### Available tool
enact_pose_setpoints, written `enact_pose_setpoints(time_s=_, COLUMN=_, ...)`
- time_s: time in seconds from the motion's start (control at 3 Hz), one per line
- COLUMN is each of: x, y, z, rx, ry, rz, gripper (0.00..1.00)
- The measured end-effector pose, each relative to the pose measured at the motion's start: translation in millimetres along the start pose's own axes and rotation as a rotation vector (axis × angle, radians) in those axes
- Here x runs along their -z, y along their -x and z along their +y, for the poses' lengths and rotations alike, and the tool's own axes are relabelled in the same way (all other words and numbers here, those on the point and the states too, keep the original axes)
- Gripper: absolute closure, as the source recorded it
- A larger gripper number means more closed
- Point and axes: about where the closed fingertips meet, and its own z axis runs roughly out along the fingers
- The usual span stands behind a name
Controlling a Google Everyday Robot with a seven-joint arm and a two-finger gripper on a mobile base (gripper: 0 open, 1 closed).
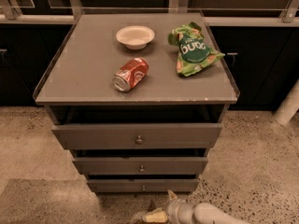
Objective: Open bottom drawer
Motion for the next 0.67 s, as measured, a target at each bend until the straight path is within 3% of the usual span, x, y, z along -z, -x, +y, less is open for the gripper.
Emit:
enact_pose_setpoints(time_s=0.33, x=-8.1, y=5.6, z=-33.3, rx=0.055, ry=0.035, rz=-0.003, gripper=0.0)
enact_pose_setpoints(time_s=0.67, x=-21.2, y=14.9, z=-65.0, rx=0.087, ry=0.026, rz=0.034, gripper=0.0)
